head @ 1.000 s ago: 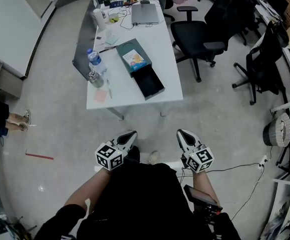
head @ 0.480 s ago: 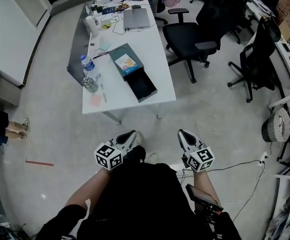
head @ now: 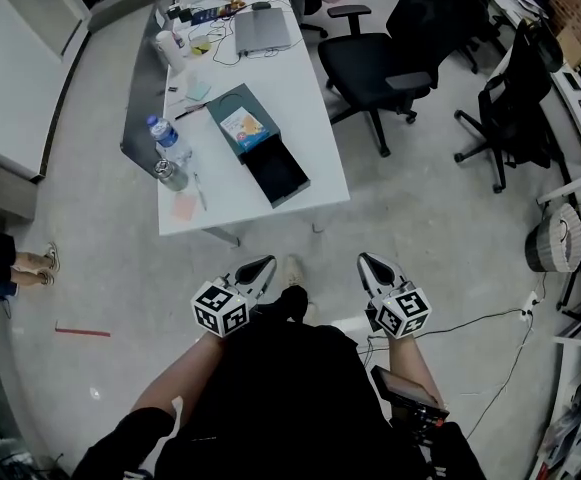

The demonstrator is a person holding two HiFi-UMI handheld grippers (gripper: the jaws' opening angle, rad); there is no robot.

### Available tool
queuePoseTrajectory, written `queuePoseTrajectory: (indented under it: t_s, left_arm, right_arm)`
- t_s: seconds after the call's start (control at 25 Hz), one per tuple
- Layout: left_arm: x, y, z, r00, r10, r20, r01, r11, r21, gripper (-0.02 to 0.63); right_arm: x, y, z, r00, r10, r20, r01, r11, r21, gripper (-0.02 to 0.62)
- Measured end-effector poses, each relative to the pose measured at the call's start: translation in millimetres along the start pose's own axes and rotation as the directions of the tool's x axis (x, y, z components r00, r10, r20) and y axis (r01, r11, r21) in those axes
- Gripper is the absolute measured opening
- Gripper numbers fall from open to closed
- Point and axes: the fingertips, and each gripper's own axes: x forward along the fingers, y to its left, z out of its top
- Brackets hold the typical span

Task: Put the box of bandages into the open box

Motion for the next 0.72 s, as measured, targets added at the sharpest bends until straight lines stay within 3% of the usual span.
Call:
queuePoseTrajectory:
  t_s: [0.28,0.72]
  left_arm:
    - [30,31,22,1.0,-0.001,0.022,0.002,0.999,-0.044,0.006]
    - [83,105,87,0.997,0.01,0.072,-0.004,0.996,-0.089,0.006]
  right_arm:
    - [33,-22,13,0.999,0.004,-0.04,-0.004,1.0,-0.014,0.025]
    - [117,-62,71,0.994,0.024,-0.106,-0.034,0.995,-0.091,0.025]
